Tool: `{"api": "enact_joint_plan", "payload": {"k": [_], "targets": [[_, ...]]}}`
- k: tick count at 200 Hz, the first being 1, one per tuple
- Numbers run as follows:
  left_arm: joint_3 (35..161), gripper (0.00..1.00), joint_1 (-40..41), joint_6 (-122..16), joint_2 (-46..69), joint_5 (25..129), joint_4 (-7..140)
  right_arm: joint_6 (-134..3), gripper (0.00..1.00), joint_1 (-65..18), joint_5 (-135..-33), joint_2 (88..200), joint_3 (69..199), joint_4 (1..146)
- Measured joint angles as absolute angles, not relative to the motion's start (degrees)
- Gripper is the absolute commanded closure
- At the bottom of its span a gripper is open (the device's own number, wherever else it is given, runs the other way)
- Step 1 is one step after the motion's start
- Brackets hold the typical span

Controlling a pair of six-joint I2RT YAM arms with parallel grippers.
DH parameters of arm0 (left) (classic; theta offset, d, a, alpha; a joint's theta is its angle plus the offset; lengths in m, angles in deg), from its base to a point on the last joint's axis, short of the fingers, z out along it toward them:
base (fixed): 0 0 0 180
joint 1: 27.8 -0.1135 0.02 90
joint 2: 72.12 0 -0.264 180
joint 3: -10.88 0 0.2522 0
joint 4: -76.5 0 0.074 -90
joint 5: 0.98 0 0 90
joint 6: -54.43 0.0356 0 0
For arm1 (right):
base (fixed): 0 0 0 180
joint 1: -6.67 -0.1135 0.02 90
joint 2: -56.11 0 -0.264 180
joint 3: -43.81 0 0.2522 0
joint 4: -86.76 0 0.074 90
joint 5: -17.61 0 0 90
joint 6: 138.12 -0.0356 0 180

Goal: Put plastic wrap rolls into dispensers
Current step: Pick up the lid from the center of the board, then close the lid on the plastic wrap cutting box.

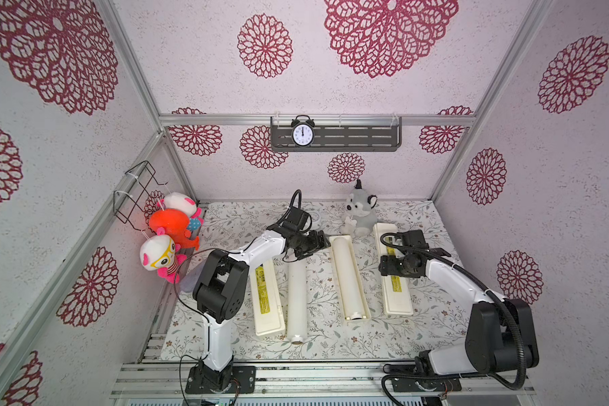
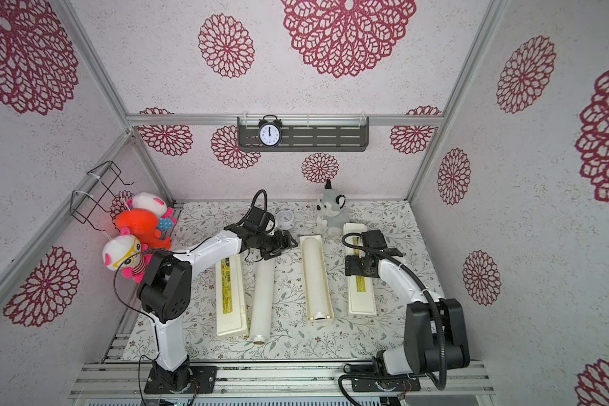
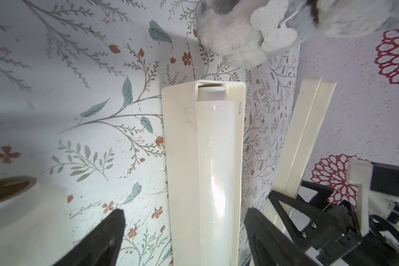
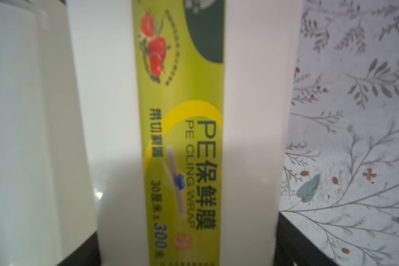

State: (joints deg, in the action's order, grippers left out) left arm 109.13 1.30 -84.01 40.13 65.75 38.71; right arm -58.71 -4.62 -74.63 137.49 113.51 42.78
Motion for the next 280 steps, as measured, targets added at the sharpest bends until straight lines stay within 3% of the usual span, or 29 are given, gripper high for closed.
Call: {"api": "enact_joint_plan", "payload": {"k": [77,130,280], "targets": [[103.0,0.12,-1.5,-87.6,34.6,61.8,48.0,-64.3,0.11,-17.3,-76.7,146.8,124.9,40.2],[102.4,0.11,-1.6,-87.8,34.6,61.0,50.7,-69.3,0.10,-20.7,-75.4,152.2,127.5,36.6],[101.4,0.11,-1.6,-89.2,37.2,58.4,56.1,-78.4,0.10,-29.7,-66.3,154.3,129.8,32.5]]}}
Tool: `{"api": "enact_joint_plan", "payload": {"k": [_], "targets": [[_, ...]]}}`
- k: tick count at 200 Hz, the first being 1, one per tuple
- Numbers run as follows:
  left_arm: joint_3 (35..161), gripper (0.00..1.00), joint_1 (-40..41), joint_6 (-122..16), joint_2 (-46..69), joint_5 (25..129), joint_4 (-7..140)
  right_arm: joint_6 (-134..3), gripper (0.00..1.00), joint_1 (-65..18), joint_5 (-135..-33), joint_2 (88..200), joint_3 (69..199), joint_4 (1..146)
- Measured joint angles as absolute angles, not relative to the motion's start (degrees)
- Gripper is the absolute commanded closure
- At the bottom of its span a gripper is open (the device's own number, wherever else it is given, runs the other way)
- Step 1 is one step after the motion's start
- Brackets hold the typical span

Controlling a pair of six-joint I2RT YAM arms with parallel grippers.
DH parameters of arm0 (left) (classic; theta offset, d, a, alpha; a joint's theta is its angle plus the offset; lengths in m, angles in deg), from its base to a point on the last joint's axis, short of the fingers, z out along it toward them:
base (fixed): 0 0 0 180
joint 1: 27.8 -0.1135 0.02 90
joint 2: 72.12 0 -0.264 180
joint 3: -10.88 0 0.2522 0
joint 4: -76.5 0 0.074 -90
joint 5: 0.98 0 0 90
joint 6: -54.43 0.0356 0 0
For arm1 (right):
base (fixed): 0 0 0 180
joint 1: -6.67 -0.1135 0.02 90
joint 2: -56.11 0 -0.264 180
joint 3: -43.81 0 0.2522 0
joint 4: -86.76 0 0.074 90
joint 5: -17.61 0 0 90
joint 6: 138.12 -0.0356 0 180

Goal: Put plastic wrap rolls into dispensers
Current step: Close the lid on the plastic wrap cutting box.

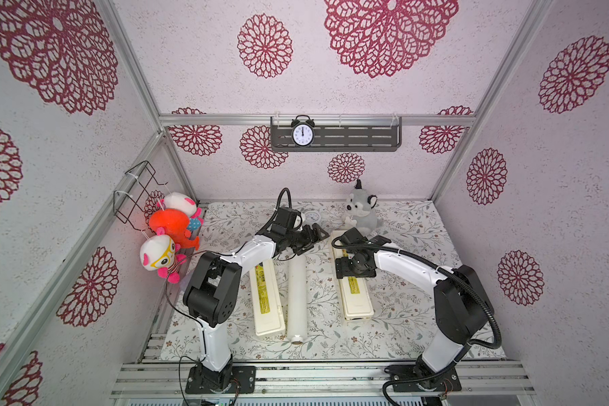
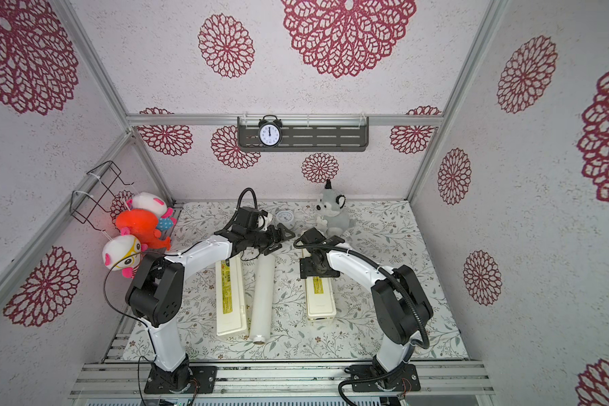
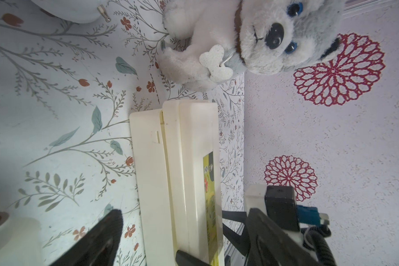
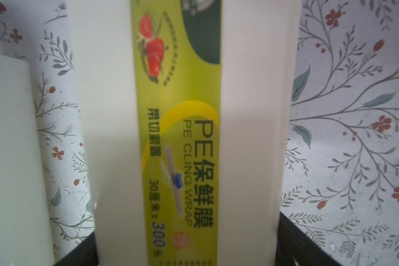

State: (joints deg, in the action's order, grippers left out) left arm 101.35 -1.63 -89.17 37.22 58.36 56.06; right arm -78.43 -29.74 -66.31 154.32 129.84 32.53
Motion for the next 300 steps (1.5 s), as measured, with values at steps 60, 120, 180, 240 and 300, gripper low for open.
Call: {"api": "enact_joint_plan", "payload": {"k": [60,120,180,240,300], "targets": [[99.6,0.11,-1.6,-89.8,37.7,57.5,57.8,-79.7,0.09,-30.8,-65.1,154.3,129.8,32.5],[99.1,0.11,-1.4,-90.3,38.6,55.5,59.2,-79.2,0.09,-31.2,-64.7,154.2,129.0,33.5],[99.1,0.11,-1.1,-90.3,39.0,54.9,59.2,-79.0,0.09,-31.7,-64.1,152.4,126.5,35.7],[99.1,0.11,-0.7,-90.4,42.0,54.8,59.9,-78.6,0.09,-31.6,-65.5,150.5,126.3,35.8],[99.1,0.11,-0.7,-90.9,42.0,54.8,60.3,-78.3,0.09,-31.5,-65.9,149.9,126.3,35.8]]}}
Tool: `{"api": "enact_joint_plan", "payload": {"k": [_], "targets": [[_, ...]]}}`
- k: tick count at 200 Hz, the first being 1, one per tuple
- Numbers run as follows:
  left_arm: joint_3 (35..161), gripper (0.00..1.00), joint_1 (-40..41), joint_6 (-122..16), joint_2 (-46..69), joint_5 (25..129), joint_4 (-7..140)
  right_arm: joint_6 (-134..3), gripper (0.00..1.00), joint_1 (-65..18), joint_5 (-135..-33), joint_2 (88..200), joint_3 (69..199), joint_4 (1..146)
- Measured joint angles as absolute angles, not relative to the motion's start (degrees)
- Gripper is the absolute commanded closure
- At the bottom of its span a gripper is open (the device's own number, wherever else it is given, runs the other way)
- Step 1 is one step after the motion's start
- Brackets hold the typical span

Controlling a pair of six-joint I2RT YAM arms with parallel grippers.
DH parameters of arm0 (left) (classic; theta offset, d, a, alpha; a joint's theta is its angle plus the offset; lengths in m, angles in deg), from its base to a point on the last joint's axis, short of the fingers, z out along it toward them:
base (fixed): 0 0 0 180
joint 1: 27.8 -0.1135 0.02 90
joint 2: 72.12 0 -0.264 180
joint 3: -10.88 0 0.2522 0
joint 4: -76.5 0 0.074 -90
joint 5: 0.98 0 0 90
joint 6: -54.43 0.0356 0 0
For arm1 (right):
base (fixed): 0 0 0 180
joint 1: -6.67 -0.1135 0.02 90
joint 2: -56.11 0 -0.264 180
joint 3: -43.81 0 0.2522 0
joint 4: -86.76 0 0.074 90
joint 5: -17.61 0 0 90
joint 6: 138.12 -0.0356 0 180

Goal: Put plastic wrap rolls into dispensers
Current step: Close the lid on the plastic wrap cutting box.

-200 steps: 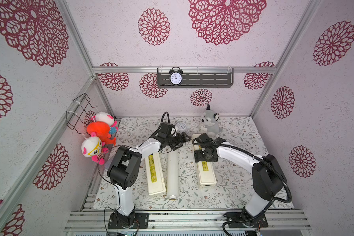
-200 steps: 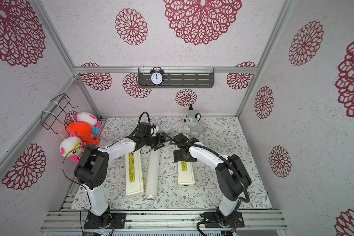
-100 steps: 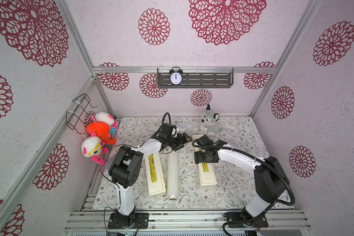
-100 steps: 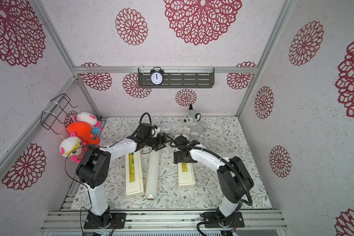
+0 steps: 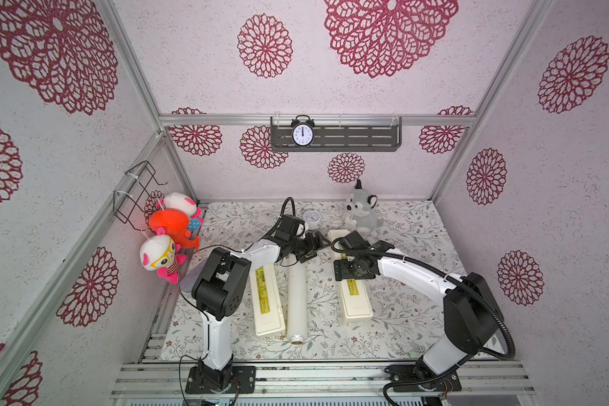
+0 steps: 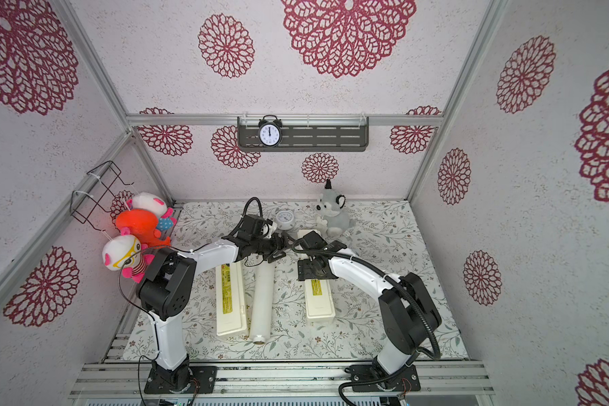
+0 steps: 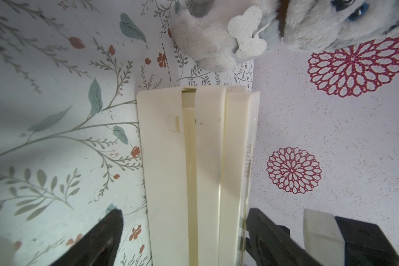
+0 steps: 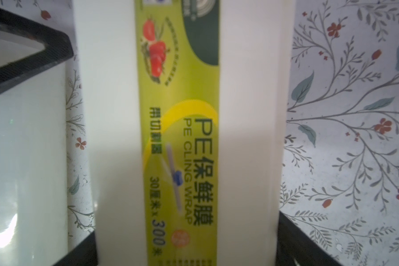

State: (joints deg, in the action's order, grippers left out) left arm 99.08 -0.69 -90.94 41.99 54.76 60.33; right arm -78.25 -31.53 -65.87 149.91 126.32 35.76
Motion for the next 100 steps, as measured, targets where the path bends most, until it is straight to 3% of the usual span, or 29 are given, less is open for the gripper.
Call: {"api": "enact_joint_plan", "payload": {"k": [100], "targets": [[99.0,0.11,-0.5,-92.4,42.0,54.3,61.9,-79.2,0.09,-31.9,-63.6,151.6,125.4,36.6]]}}
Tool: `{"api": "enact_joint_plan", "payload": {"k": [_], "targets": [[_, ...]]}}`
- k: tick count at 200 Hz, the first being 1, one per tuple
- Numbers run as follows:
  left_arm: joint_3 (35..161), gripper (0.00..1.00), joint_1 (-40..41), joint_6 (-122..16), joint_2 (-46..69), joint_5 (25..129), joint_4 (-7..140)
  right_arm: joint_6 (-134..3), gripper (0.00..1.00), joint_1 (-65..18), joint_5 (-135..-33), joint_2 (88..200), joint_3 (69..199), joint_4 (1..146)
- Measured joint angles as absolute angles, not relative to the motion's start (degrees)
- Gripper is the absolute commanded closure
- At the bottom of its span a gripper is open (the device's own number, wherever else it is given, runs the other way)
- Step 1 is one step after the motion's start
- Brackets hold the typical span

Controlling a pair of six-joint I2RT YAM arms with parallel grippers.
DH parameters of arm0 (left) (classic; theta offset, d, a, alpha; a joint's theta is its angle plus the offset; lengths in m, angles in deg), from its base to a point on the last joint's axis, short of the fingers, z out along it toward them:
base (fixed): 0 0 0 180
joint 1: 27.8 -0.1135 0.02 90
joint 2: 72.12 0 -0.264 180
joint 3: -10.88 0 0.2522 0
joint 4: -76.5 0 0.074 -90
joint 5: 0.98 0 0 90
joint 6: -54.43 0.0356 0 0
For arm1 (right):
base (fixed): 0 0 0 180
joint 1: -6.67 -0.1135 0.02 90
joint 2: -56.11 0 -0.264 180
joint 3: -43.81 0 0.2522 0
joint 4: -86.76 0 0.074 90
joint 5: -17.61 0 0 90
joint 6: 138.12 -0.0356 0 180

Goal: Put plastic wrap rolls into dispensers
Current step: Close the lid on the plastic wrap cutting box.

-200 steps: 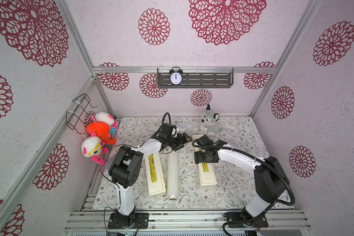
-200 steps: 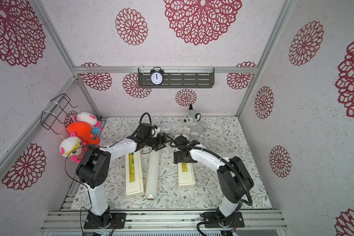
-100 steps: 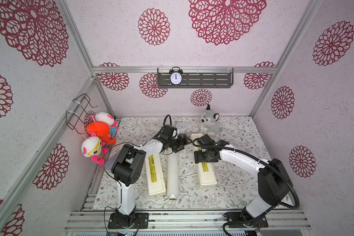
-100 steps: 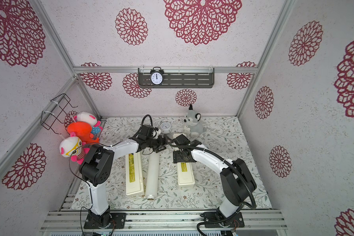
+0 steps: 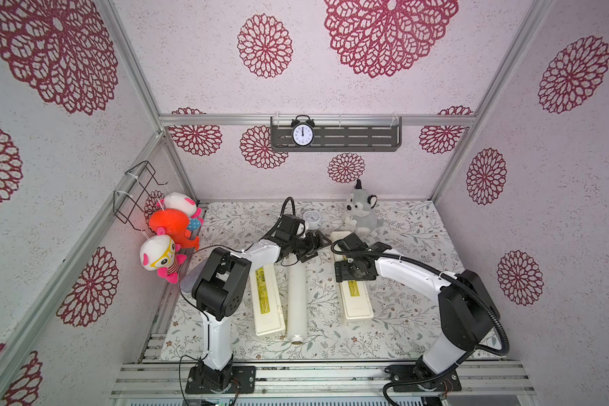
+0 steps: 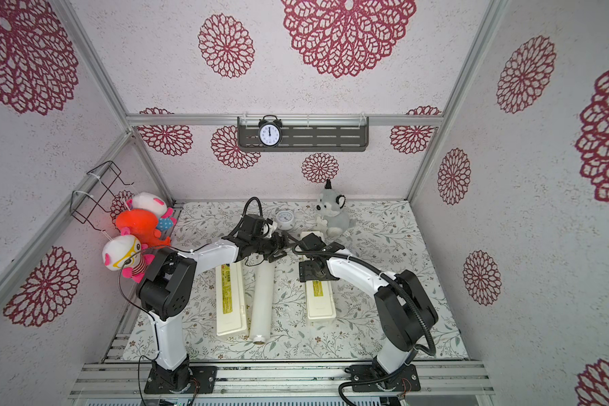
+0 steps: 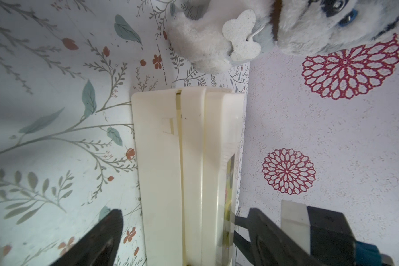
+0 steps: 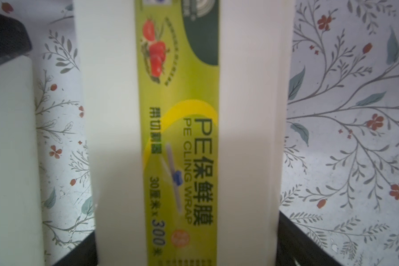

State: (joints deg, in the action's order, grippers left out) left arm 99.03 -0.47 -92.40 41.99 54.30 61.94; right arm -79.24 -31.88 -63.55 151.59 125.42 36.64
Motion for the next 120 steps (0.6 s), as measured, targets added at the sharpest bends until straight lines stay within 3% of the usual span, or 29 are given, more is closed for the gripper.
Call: {"api": "enact_joint_plan", "payload": {"k": [120], "targets": [[99.0,0.11,0.3,-93.5,42.0,53.1,64.2,-79.2,0.09,-32.1,-64.6,151.7,126.6,35.9]]}}
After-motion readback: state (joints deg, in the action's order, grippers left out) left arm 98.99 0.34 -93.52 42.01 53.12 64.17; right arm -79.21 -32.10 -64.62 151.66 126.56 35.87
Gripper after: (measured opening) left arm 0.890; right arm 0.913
